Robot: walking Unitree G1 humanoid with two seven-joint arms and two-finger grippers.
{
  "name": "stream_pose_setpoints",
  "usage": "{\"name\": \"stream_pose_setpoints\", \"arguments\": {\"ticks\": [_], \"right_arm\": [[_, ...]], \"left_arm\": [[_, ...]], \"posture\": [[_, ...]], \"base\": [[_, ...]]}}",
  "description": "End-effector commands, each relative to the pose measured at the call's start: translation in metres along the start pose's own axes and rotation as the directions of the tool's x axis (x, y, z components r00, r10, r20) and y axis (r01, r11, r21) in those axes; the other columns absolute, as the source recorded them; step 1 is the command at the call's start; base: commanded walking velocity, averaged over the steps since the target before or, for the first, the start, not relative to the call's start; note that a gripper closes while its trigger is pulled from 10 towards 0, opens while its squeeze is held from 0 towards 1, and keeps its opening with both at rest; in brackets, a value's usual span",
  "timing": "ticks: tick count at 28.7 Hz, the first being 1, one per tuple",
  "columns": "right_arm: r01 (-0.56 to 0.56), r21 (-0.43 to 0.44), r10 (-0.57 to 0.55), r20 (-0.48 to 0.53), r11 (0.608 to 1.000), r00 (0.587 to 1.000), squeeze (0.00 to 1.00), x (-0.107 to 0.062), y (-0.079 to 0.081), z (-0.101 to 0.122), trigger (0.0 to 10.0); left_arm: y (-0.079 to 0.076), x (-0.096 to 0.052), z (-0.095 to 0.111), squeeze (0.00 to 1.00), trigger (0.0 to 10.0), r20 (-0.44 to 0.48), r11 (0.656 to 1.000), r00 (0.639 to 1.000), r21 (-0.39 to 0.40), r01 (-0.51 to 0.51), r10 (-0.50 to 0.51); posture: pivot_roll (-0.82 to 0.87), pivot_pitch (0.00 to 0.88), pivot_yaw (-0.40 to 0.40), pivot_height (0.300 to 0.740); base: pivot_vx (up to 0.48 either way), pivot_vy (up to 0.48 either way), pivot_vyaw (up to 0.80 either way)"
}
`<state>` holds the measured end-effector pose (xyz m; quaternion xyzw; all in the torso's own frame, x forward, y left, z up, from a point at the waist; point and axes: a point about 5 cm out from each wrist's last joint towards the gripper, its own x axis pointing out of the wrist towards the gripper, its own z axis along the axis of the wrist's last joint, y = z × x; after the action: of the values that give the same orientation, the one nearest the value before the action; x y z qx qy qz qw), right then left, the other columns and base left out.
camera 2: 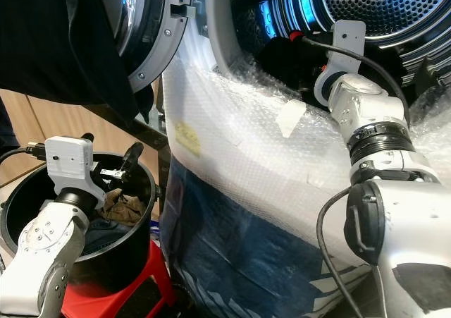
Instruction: Clothes washing
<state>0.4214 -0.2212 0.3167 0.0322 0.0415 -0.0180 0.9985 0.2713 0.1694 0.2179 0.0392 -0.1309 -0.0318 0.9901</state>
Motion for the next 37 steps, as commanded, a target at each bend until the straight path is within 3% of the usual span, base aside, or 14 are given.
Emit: {"name": "stream_pose_setpoints", "arguments": {"ticks": [1, 5, 7, 11, 12, 13, 14, 16, 22, 29, 31, 33, 35, 37], "right_arm": [[0.092, 0.025, -0.092, 0.023, 0.995, 0.995, 0.00, -0.004, -0.020, 0.008, 10.0], [0.256, 0.085, -0.257, 0.002, 0.963, 0.966, 0.00, -0.009, -0.044, 0.003, 10.0], [0.412, 0.127, -0.417, 0.017, 0.903, 0.909, 0.00, -0.017, -0.070, 0.004, 10.0], [0.384, 0.165, -0.392, 0.014, 0.908, 0.920, 0.00, -0.016, -0.067, 0.004, 10.0], [0.333, 0.155, -0.341, 0.025, 0.930, 0.940, 0.00, -0.014, -0.061, 0.005, 10.0], [0.171, 0.094, -0.175, 0.043, 0.981, 0.984, 0.00, -0.009, -0.041, 0.008, 10.0], [0.059, 0.065, -0.063, 0.057, 0.996, 0.996, 0.00, -0.006, -0.028, 0.010, 10.0], [-0.139, 0.019, 0.137, 0.082, 0.990, 0.987, 0.00, -0.005, -0.006, 0.016, 10.0], [-0.321, -0.011, 0.320, 0.122, 0.947, 0.940, 0.00, -0.010, 0.005, 0.029, 10.0], [-0.546, -0.115, 0.553, 0.040, 0.830, 0.832, 0.00, -0.020, 0.015, 0.023, 10.0], [-0.626, -0.206, 0.644, 0.026, 0.752, 0.765, 0.00, -0.039, 0.011, 0.020, 10.0], [-0.646, -0.215, 0.666, 0.029, 0.732, 0.745, 0.00, -0.045, 0.011, 0.020, 10.0], [-0.688, -0.223, 0.713, 0.052, 0.691, 0.699, 0.00, -0.058, 0.009, 0.023, 10.0], [-0.762, -0.265, 0.801, 0.078, 0.591, 0.594, 0.00, -0.079, 0.011, 0.020, 10.0]], "left_arm": [[-0.003, -0.001, 0.006, 0.00, 10.0, 0.018, 1.000, 1.000, -0.006, 0.018, -0.018], [-0.006, 0.000, 0.005, 0.00, 10.0, 0.012, 0.999, 0.999, -0.002, 0.032, -0.032], [-0.008, 0.000, 0.005, 0.00, 10.0, 0.014, 0.999, 0.999, -0.006, 0.041, -0.041], [-0.008, 0.002, 0.006, 0.00, 10.0, 0.014, 0.999, 0.999, -0.006, 0.047, -0.047], [-0.008, 0.003, 0.006, 0.00, 10.0, 0.016, 0.999, 0.999, -0.006, 0.047, -0.047], [-0.007, 0.004, 0.007, 0.00, 10.0, 0.020, 0.999, 0.999, -0.003, 0.046, -0.046], [-0.006, 0.005, 0.008, 0.00, 10.0, 0.022, 0.999, 0.999, -0.003, 0.043, -0.043], [-0.006, 0.006, 0.008, 0.00, 10.0, 0.025, 0.999, 0.999, -0.002, 0.044, -0.044], [-0.008, 0.007, 0.007, 0.00, 10.0, 0.020, 0.998, 0.998, -0.005, 0.059, -0.059], [-0.011, 0.007, 0.005, 0.00, 10.0, 0.012, 0.998, 0.998, -0.014, 0.069, -0.068], [-0.010, 0.007, 0.005, 0.00, 10.0, 0.011, 0.998, 0.998, -0.015, 0.066, -0.066], [-0.009, 0.007, 0.005, 0.00, 10.0, 0.011, 0.998, 0.998, -0.015, 0.064, -0.064], [-0.008, 0.007, 0.004, 0.00, 10.0, 0.007, 0.998, 0.998, -0.017, 0.062, -0.062], [-0.010, 0.007, 0.001, 0.00, 10.0, 0.000, 0.997, 0.998, -0.021, 0.069, -0.069]], "posture": [[0.24, 0.017, -0.137, 0.740], [0.25, 0.008, -0.134, 0.740], [0.25, 0.000, -0.133, 0.740], [0.24, 0.000, -0.130, 0.740], [0.24, 0.004, -0.127, 0.740], [0.24, 0.011, -0.122, 0.740], [0.24, 0.011, -0.119, 0.740], [0.23, 0.018, -0.115, 0.740], [0.21, 0.021, -0.107, 0.740], [0.21, 0.025, -0.109, 0.740], [0.20, 0.036, -0.113, 0.740], [0.19, 0.038, -0.113, 0.740], [0.18, 0.036, -0.113, 0.740], [0.16, 0.034, -0.110, 0.740]], "base": [[0.000, 0.000, 0.00], [0.000, 0.000, 0.00], [0.000, 0.000, 0.00], [0.000, 0.000, 0.00], [0.000, 0.000, 0.00], [0.000, 0.000, 0.00], [0.000, 0.000, 0.00], [0.000, 0.000, 0.00], [0.000, 0.000, 0.00], [0.000, 0.000, 0.00], [0.000, 0.000, 0.00], [0.000, 0.000, 0.00], [0.000, 0.000, 0.00], [0.000, 0.000, 0.00]]}}
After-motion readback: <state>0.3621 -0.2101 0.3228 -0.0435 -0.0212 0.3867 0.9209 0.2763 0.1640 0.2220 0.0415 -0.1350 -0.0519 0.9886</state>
